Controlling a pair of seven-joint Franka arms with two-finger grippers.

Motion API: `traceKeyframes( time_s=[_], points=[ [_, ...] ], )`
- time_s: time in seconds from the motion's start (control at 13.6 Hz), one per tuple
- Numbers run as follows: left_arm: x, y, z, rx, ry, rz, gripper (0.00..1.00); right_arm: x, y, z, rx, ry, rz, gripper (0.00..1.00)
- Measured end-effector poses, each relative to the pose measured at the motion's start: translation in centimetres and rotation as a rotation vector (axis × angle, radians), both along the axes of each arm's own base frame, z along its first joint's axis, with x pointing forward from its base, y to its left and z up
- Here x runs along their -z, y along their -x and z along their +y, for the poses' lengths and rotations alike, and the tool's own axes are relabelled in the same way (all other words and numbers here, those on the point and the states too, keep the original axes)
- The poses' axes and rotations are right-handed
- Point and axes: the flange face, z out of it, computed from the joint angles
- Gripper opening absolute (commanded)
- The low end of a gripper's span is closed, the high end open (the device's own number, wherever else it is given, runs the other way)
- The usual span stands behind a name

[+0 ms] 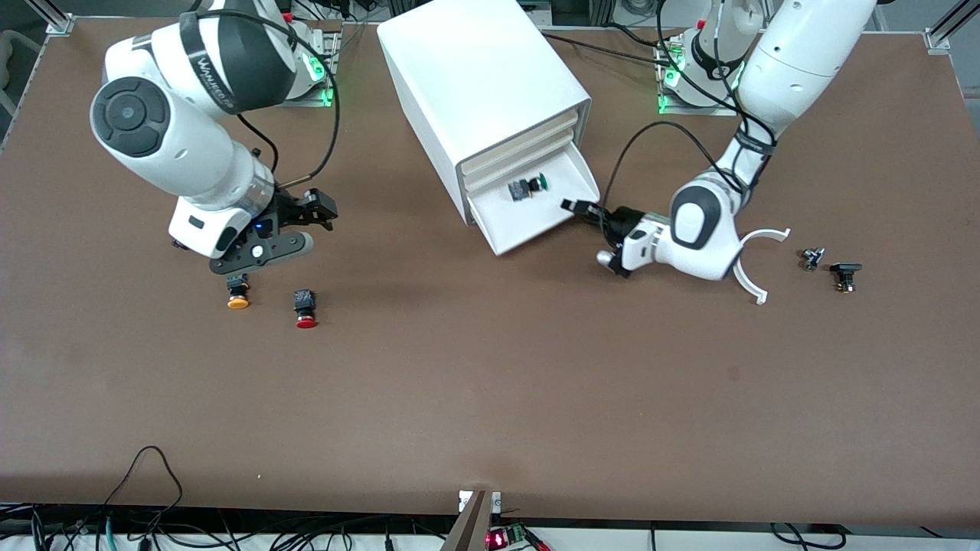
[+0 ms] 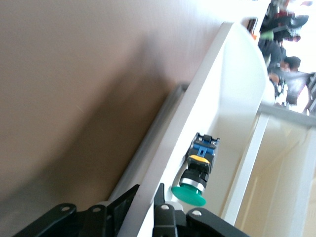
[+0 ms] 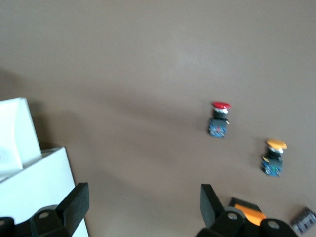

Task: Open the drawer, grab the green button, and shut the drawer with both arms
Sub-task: 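Reach the right gripper into the open drawer while the left gripper withdraws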

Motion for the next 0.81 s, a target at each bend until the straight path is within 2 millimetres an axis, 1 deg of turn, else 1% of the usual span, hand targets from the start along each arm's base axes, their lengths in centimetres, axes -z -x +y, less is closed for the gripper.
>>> traceKeyframes(
  time_s=[0.07, 0.15, 0.22, 0.37, 0.44, 0.51, 0.59, 0.66, 0.73, 0.81],
  points=[
    [-0.2, -0.7, 0.7, -0.016, -0.005, -0.013, 1.00, -0.1, 0.3, 1.9, -0.032, -0.030, -0.018, 1.00],
    [-0.2, -1.1, 1.1, -0.030, -0.019, -0.024, 1.00, -0.1, 0.8, 4.3, -0.073, -0.054, -0.035, 1.00],
    [0.0, -1.3, 1.2, -0.043, -0.035, -0.037, 1.00, 0.0, 1.6, 7.1, -0.119, -0.075, -0.049, 1.00],
    [-0.3, -1.8, 1.3, -0.051, -0.044, -0.055, 1.00, 0.7, 3.3, 13.5, -0.233, -0.123, -0.069, 1.00],
    [-1.0, -2.4, 1.5, -0.061, -0.048, -0.077, 1.00, 1.3, 4.0, 16.4, -0.287, -0.149, -0.082, 1.00],
    [-2.3, -3.7, 2.4, -0.094, -0.065, -0.123, 1.00, 2.1, 4.6, 18.8, -0.332, -0.169, -0.094, 1.00],
    [-4.1, -5.4, 4.3, -0.150, -0.092, -0.186, 1.00, 3.0, 4.9, 20.5, -0.372, -0.182, -0.106, 1.00],
    [-6.4, -7.1, 7.0, -0.220, -0.120, -0.249, 1.00, 4.1, 5.2, 21.8, -0.427, -0.194, -0.118, 1.00],
    [-8.6, -8.4, 10.1, -0.289, -0.143, -0.293, 1.00, 5.2, 5.2, 22.8, -0.499, -0.206, -0.135, 1.00],
    [-10.2, -9.1, 12.7, -0.343, -0.159, -0.328, 1.00, 6.5, 5.2, 23.6, -0.579, -0.219, -0.156, 1.00]
  ],
)
